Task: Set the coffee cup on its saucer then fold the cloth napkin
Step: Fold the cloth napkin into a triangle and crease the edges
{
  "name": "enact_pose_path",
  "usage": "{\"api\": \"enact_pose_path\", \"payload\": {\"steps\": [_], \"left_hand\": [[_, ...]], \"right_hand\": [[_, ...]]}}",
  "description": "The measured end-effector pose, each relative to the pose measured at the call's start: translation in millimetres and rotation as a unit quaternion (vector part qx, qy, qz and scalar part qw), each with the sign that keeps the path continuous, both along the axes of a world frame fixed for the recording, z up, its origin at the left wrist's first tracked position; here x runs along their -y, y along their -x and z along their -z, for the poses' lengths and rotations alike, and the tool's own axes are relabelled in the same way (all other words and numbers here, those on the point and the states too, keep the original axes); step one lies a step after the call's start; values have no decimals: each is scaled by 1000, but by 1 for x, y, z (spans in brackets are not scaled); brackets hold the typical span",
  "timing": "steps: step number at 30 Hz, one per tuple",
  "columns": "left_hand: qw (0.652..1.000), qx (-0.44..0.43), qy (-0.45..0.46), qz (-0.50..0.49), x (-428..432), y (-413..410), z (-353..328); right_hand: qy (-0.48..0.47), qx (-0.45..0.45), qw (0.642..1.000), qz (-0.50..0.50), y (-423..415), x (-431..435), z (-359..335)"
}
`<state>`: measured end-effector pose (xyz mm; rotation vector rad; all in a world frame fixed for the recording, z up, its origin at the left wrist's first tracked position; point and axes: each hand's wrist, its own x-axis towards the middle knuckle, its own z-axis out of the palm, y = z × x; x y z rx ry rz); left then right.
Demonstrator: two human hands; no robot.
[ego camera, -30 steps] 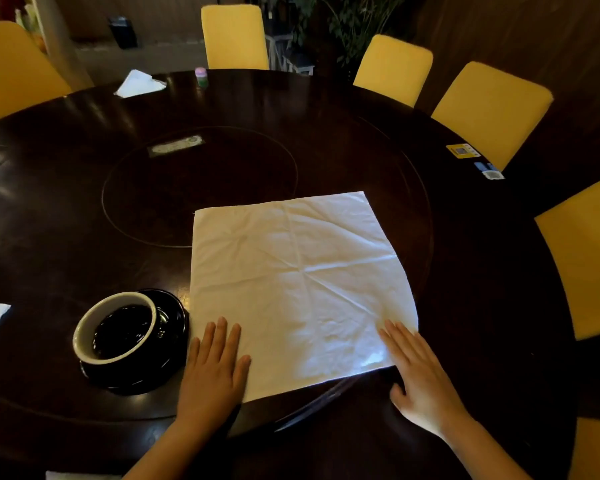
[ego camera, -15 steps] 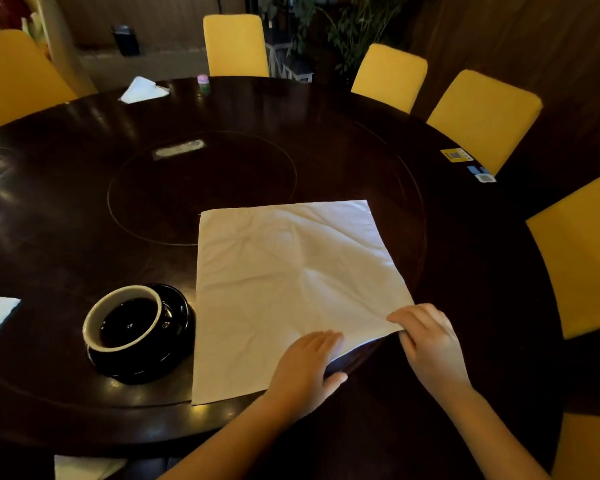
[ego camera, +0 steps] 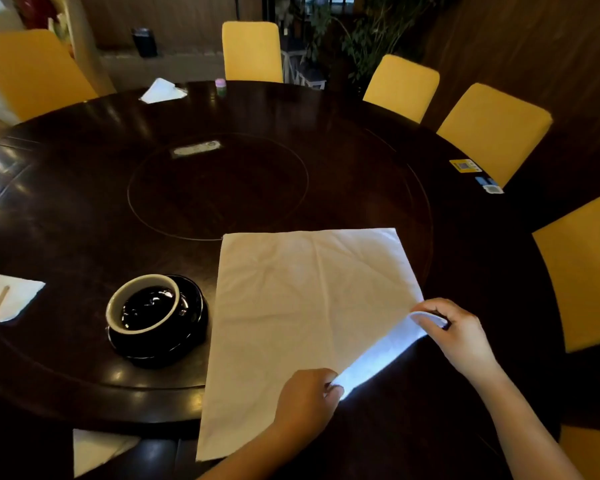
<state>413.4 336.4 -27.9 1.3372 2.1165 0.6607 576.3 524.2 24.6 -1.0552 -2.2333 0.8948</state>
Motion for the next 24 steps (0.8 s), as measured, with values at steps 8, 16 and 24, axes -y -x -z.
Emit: {"api": "enact_pose_path", "payload": {"steps": [8, 16, 24], "left_hand": [[955, 228, -67, -177, 5, 59, -25], [885, 292, -114, -345, 19, 101, -32], [898, 195, -56, -390, 29, 114, -12]], "right_hand": [[19, 33, 991, -129, 115, -5, -23], [-19, 66, 971, -230, 254, -14, -23], [38, 97, 963, -250, 354, -15, -2]]}}
